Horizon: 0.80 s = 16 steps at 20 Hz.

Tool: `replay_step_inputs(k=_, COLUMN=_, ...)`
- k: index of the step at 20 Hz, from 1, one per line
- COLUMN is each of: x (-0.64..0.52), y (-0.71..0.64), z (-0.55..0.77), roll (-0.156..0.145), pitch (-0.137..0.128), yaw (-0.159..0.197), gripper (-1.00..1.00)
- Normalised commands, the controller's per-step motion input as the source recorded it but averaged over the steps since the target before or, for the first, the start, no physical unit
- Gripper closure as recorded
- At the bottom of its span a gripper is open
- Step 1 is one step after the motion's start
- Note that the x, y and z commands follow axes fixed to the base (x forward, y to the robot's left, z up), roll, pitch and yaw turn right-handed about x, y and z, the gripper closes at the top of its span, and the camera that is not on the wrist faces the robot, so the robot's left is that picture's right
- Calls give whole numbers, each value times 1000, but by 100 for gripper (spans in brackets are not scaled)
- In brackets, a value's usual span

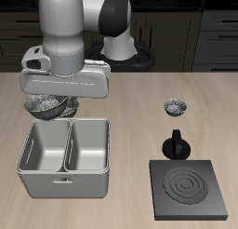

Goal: Place the medium-sized bowl inside the right compartment of the bowl drainer

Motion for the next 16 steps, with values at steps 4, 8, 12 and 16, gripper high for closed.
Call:
replay_step_inputs(k=4, x=78, y=-9, z=-310, roll=-4, pitch=31, yaw=-22, gripper=100)
replay_step_inputs(k=8, x=52, y=-47, z=-438, roll=-3, pitch=58, yaw=-25, gripper=100)
replay_step_inputs(k=12, x=-4, y=11, z=-199, roll=8, pitch=17, yaw=-12, gripper=100)
replay_step_inputs(k=16, x=-4, y=2, z=-227, roll=-34, pitch=27, yaw=41, gripper=100)
